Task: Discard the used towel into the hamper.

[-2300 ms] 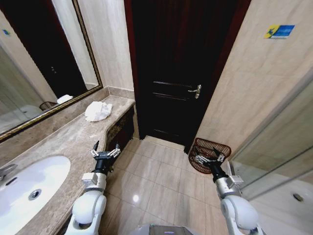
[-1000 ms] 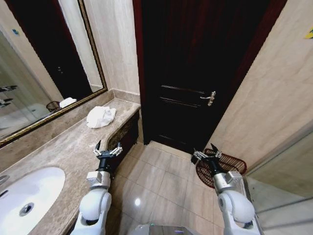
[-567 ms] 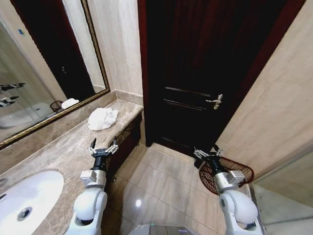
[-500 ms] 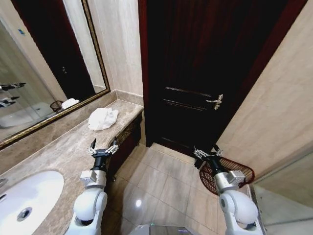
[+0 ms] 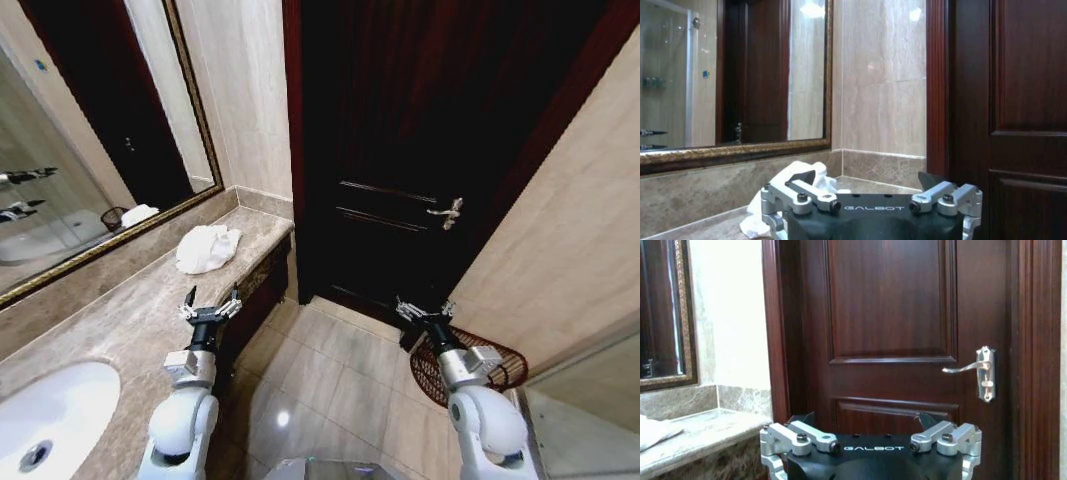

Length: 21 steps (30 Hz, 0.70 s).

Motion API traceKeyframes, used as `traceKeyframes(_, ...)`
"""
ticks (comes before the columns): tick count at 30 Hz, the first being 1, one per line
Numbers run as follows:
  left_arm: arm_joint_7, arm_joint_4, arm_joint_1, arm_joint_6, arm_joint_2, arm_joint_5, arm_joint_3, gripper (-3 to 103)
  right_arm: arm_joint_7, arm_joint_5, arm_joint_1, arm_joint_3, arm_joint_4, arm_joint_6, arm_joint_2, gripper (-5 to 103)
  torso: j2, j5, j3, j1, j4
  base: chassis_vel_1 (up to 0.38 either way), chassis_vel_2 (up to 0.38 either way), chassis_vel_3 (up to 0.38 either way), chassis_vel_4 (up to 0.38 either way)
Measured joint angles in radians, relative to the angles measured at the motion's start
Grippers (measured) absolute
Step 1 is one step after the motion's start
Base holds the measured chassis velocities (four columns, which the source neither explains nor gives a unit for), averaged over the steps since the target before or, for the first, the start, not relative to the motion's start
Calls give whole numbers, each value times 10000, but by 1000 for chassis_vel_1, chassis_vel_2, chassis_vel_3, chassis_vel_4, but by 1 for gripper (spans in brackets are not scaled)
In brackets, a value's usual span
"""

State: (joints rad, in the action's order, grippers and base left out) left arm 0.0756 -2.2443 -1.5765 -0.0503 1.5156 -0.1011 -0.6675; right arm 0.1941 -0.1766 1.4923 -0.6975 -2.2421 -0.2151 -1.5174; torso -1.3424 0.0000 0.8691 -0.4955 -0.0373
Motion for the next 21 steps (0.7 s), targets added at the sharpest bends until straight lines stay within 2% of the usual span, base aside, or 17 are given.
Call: traceKeyframes(21, 18, 20, -84, -14, -2, -44, -5, 100, -31, 52, -85, 45, -164, -202, -28, 100, 0, 1, 0, 0, 0, -59, 60, 62, -66)
